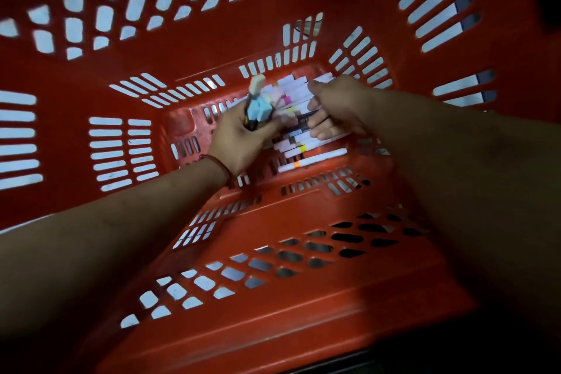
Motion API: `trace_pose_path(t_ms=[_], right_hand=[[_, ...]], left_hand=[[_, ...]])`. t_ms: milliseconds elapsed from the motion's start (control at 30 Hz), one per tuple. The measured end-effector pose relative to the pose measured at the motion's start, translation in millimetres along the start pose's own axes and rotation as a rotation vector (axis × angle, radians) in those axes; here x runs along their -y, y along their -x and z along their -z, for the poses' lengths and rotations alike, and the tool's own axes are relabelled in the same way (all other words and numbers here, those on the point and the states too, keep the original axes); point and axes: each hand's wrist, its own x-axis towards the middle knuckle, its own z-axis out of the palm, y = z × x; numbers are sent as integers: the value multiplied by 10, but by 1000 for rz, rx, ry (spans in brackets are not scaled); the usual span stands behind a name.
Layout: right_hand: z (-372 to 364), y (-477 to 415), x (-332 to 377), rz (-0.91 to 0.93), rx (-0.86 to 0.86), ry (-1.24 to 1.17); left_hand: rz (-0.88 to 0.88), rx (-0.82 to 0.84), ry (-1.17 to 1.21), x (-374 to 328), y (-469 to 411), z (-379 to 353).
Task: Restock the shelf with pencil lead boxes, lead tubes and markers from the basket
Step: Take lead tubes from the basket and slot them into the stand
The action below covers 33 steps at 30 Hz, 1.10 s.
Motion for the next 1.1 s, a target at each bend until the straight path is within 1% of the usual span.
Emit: trace_pose_path(t_ms=[33, 100, 167, 267, 367, 467, 600, 667, 733, 833, 933, 1000, 1100], right_hand=[[3, -14, -10, 1, -11, 11], [-6, -36, -28, 12, -16, 32], [-15, -45, -48, 21, -10, 67], [7, -74, -80, 19, -18, 96], [44, -98, -83, -9, -51, 56], [37, -91, -69, -4, -81, 43], [50, -47, -23, 180, -177, 203], [71, -52, -21, 233, -227, 215], [83, -74, -37, 243, -263, 236], [73, -94, -54, 244, -265, 278], [71, -92, -62, 245, -260, 317], [76, -116, -85, 301, -280, 405], [100, -125, -132, 426, -307, 681]], left_hand=[[-10, -96, 70, -30, -22, -4], [-57, -252, 117, -64, -86, 6], [-101, -324, 105, -109, -132, -4], [-72, -406, 135, -125, -172, -88], [-38, -363, 125, -10, -159, -187], [-39, -365, -32, 124, -132, -206], [-56, -349, -67, 217, -117, -156], [-82, -316, -132, 264, -121, -116], [-142, -269, -234, 298, -115, -85], [-197, -194, -375, 355, -81, -20], [-107, -101, -418, 314, -29, 6], [-64, -89, -402, 287, -16, 4], [-41, -107, -381, 268, -23, -6]])
